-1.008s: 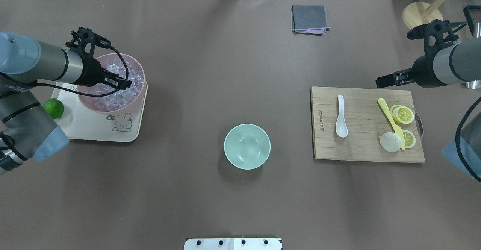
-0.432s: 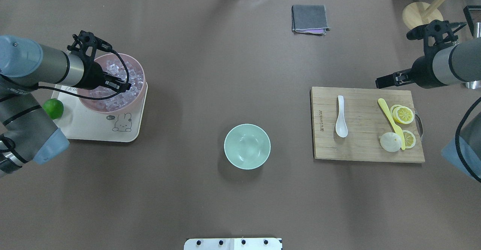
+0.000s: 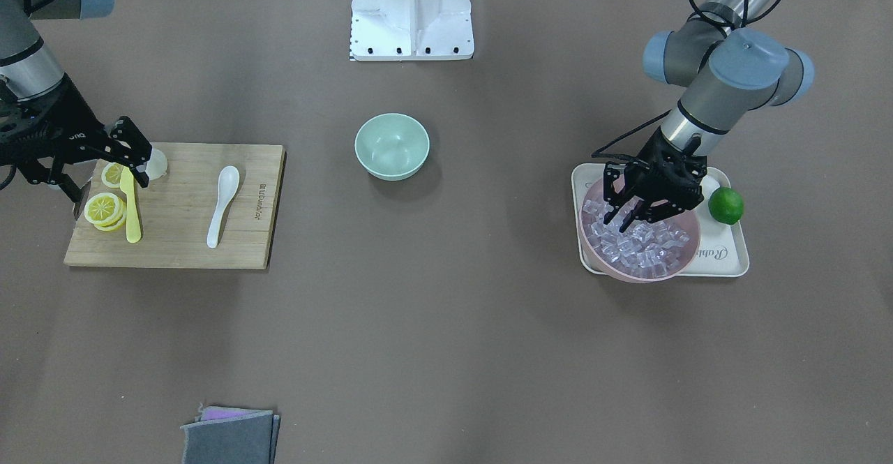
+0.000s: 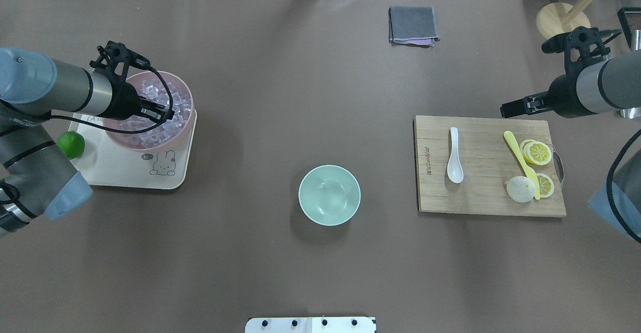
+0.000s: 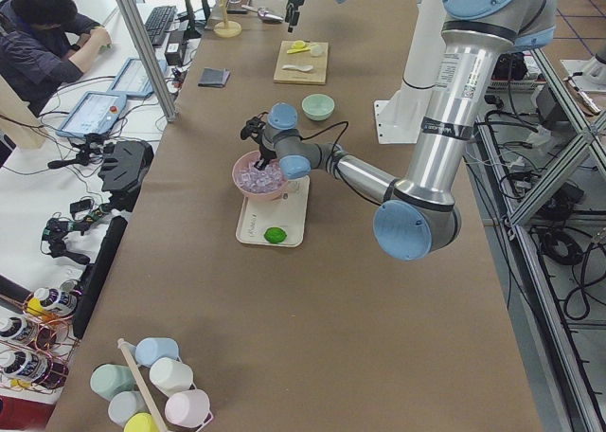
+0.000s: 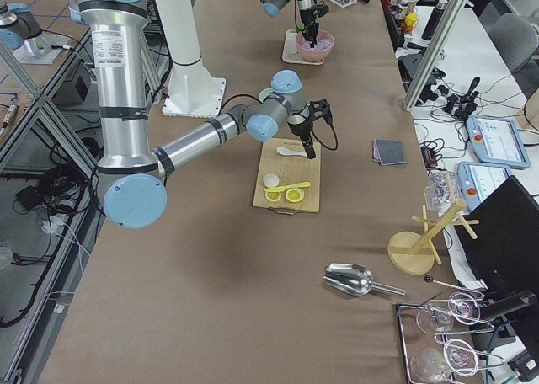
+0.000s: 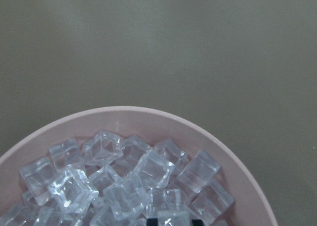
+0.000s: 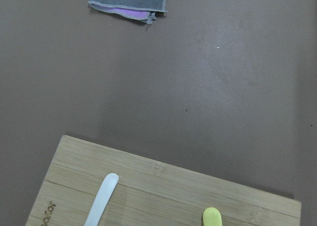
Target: Put spoon and ice into bowl
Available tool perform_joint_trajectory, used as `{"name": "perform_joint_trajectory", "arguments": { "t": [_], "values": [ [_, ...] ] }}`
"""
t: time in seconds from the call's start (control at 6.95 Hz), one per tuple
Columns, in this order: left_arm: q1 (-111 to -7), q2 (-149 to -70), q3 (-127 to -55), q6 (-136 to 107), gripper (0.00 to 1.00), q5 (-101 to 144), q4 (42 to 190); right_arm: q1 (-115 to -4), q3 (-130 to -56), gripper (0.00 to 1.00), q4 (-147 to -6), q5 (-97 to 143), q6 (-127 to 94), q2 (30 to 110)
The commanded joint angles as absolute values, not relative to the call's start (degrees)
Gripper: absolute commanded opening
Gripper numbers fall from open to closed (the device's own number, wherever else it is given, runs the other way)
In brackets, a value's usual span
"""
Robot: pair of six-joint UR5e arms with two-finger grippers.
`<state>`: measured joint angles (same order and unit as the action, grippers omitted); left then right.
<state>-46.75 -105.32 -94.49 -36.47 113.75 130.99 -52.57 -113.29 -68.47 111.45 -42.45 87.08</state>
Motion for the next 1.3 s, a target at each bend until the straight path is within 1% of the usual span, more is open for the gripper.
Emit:
{"name": "perform_joint_trajectory", "arguments": {
  "t": [0.0,0.14,0.29,0.43,0.58,0.72,0.86,1.15],
  "values": [
    [-46.9,-105.6,-98.1,-41.2,0.00,114.0,131.0,-52.6,-113.3,1.00,-68.5,111.4,-42.5,87.0],
    [-46.8,-107.6,-100.1,-51.8,0.00,114.0,131.7,-52.6,-113.3,1.00,-68.5,111.4,-42.5,86.9],
    [-46.1,-111.1,-100.5,-60.6,0.00,113.6,131.7,-52.6,-113.3,1.00,-68.5,111.4,-42.5,86.9],
    [-42.5,-113.4,-100.4,-65.0,0.00,113.1,131.7,-52.5,-113.3,1.00,-68.5,111.4,-42.5,86.9],
    [-37.0,-114.6,-100.5,-66.9,0.00,106.6,131.7,-51.9,-113.3,1.00,-68.5,110.5,-42.5,86.9],
    [-29.0,-115.7,-99.9,-67.7,0.00,98.8,131.7,-51.8,-113.2,1.00,-68.5,110.1,-42.5,86.9],
    [-24.0,-117.6,-99.0,-69.8,0.00,92.7,131.8,-51.7,-113.3,1.00,-68.5,110.1,-42.6,86.9],
    [-18.6,-120.3,-98.0,-73.5,0.00,87.2,131.7,-51.4,-113.2,1.00,-68.5,109.9,-42.6,86.8]
  ]
}}
